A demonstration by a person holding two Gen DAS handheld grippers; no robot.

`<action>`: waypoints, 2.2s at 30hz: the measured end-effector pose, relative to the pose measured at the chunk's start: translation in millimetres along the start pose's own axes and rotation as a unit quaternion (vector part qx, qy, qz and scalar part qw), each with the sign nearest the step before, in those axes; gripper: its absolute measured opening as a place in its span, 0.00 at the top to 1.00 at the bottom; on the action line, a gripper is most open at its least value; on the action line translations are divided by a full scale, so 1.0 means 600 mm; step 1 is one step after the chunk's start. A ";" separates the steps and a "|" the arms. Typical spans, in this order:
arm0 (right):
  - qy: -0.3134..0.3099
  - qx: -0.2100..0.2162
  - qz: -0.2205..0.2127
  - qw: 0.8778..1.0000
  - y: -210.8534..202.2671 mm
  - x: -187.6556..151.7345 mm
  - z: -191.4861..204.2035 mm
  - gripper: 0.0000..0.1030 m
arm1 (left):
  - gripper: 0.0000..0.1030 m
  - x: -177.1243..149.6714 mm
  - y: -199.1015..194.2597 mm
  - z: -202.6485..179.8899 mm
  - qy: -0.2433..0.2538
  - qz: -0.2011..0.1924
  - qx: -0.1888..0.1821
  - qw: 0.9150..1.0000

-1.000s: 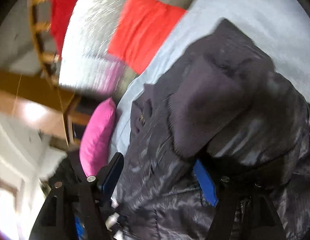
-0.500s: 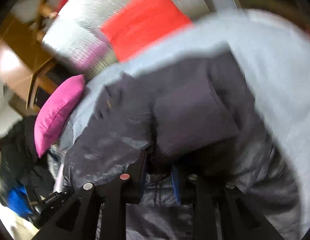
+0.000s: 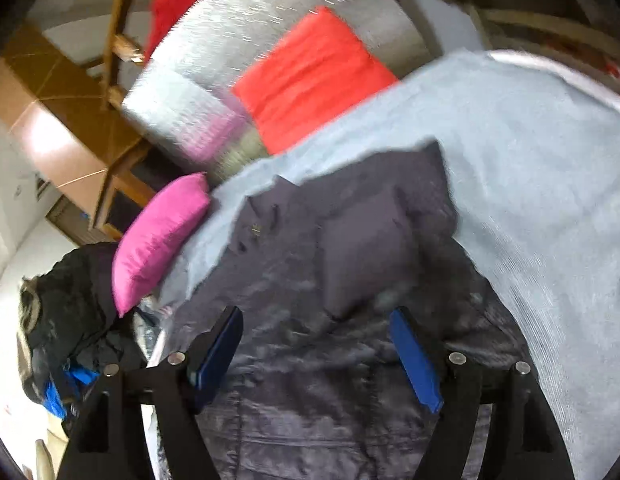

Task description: Fold large clothes

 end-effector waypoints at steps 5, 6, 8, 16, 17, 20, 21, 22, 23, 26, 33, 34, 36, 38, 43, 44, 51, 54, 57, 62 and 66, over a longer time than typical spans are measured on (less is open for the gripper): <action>-0.065 0.031 0.014 0.997 0.062 0.030 0.077 0.23 | 0.35 -0.015 0.072 -0.107 0.084 0.011 -0.015 0.996; -0.072 0.030 0.021 0.997 0.084 0.033 0.082 0.23 | 0.35 -0.023 0.095 -0.122 0.097 0.017 -0.006 0.995; -0.077 0.008 0.037 0.996 0.124 0.033 0.075 0.23 | 0.35 -0.040 0.138 -0.134 0.115 0.039 0.010 0.993; -0.107 -0.069 0.086 0.988 0.191 -0.002 0.023 0.30 | 0.34 -0.078 0.199 -0.122 0.180 0.068 0.066 0.979; -0.107 -0.073 0.090 0.988 0.191 0.000 0.025 0.30 | 0.34 -0.076 0.193 -0.123 0.179 0.069 0.069 0.979; -0.108 -0.065 0.072 0.989 0.165 0.019 0.051 0.29 | 0.33 -0.063 0.159 -0.143 0.176 0.038 0.075 0.981; -0.116 -0.062 0.060 0.989 0.157 0.025 0.063 0.29 | 0.27 -0.057 0.149 -0.154 0.177 0.026 0.073 0.981; -0.130 -0.062 0.043 0.989 0.149 0.032 0.079 0.28 | 0.23 -0.057 0.140 -0.167 0.180 0.017 0.069 0.981; -0.145 -0.068 0.026 0.987 0.146 0.043 0.096 0.28 | 0.18 -0.061 0.138 -0.184 0.187 0.013 0.065 0.980; -0.172 -0.115 0.024 0.978 0.178 0.056 0.111 0.27 | 0.18 -0.088 0.160 -0.225 0.217 0.027 0.067 0.974; -0.265 -0.243 0.060 0.931 0.263 -0.001 0.075 0.25 | 0.11 -0.142 0.212 -0.220 0.232 0.048 0.099 0.966; -0.266 -0.247 0.059 0.930 0.263 -0.003 0.076 0.25 | 0.10 -0.142 0.213 -0.219 0.232 0.050 0.099 0.966; -0.261 -0.249 0.059 0.931 0.262 -0.003 0.073 0.24 | 0.09 -0.142 0.216 -0.218 0.231 0.051 0.099 0.967; -0.262 -0.250 0.055 0.931 0.261 -0.004 0.073 0.24 | 0.08 -0.139 0.222 -0.214 0.233 0.047 0.098 0.966; -0.268 -0.256 0.049 0.928 0.262 -0.006 0.074 0.23 | 0.06 -0.140 0.216 -0.215 0.233 0.045 0.100 0.966; -0.268 -0.257 0.048 0.927 0.265 -0.006 0.077 0.23 | 0.05 -0.140 0.216 -0.212 0.232 0.045 0.100 0.967; -0.270 -0.258 0.041 0.927 0.265 -0.006 0.078 0.23 | 0.03 -0.142 0.215 -0.210 0.230 0.039 0.100 0.967; -0.272 -0.258 0.039 0.926 0.265 -0.007 0.077 0.22 | 0.02 -0.143 0.219 -0.210 0.229 0.038 0.101 0.967; -0.274 -0.260 0.045 0.925 0.268 -0.003 0.079 0.21 | 0.01 -0.137 0.212 -0.209 0.227 0.038 0.098 0.968; -0.270 -0.237 0.042 0.932 0.211 0.011 0.112 0.21 | 0.02 -0.123 0.149 -0.218 0.227 0.017 0.088 0.970; -0.285 -0.216 0.042 0.933 0.169 -0.025 0.122 0.21 | 0.02 -0.135 0.144 -0.230 0.242 0.023 0.089 0.966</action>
Point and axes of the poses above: each gripper's, at about its wrist camera, not at the fingertips, and y roughly the way its jaws point, z to its left, x to its top, the point moved 1 cm from there along y, roughly the way its jaws point, and after that the axes turned 2 degrees about y, right-handed, at the moved point
